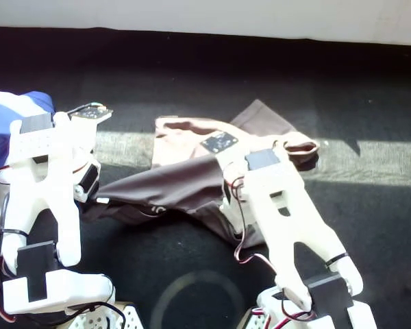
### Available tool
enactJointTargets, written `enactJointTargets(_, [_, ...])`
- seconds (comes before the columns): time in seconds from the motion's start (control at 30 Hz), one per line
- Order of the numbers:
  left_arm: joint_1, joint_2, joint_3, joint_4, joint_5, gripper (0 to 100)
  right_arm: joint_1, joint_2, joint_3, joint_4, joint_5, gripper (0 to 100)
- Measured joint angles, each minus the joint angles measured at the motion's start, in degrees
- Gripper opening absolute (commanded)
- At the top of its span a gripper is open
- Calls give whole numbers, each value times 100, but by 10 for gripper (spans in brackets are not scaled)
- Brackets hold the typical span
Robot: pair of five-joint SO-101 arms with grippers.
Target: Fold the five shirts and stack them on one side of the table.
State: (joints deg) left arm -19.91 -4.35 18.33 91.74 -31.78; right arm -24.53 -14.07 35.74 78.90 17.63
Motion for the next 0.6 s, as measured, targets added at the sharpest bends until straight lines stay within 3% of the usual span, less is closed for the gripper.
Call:
enactJointTargets(0.1, [0,0,0,0,0,9,26,0,334,-396,0,209])
enactJointTargets(0.6, [0,0,0,0,0,9,-114,-9,1336,-1468,18,175])
